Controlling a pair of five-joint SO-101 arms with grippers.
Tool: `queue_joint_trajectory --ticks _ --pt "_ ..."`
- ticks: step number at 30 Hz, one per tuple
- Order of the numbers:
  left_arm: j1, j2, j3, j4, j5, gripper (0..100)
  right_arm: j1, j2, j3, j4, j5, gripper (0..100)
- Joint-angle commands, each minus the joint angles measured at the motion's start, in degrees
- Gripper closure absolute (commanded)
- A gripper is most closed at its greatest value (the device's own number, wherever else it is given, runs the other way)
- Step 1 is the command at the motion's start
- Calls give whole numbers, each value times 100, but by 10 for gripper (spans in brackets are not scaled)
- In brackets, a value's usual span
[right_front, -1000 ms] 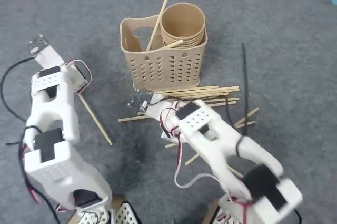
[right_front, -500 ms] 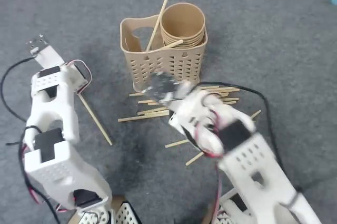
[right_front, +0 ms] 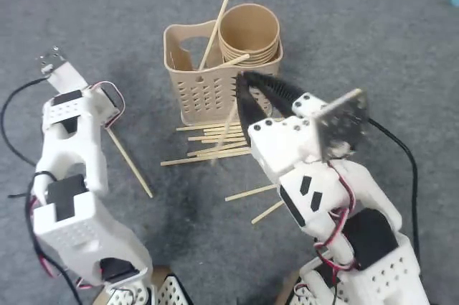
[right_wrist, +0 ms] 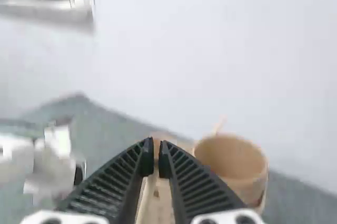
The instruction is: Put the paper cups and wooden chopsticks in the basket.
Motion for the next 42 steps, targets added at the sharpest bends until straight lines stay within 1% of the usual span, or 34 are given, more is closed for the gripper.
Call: queue_joint_trajectory --ticks 1,6,10,15,17,21,24,29,36,40,42 --pt "9 -53 -242 0 35 987 101 -13 -316 -1191 -62 990" --pt "9 -53 -242 0 35 987 110 418 -343 -2501 -18 987" --pt "18 -53 -242 0 35 987 110 936 -492 -3143 492 989" --pt "70 -53 -242 0 26 987 119 1613 -1081 -3152 484 989" --pt "70 -53 -242 0 26 987 259 1842 -1345 -3196 457 989" --pt "70 -53 -242 0 26 987 567 2404 -2295 -3178 -35 989" --pt "70 -53 -242 0 26 987 796 3108 -3138 -3160 -211 990" --pt "70 -53 -242 0 26 987 1015 4409 -4193 -3152 -211 990" --pt "70 -53 -242 0 26 987 1033 6000 -5776 -3160 -202 990" --pt "70 -44 -251 0 26 987 1033 6747 -6611 -3134 -193 990" --pt "70 -44 -251 0 26 987 1042 6941 -6796 -2870 -193 990"
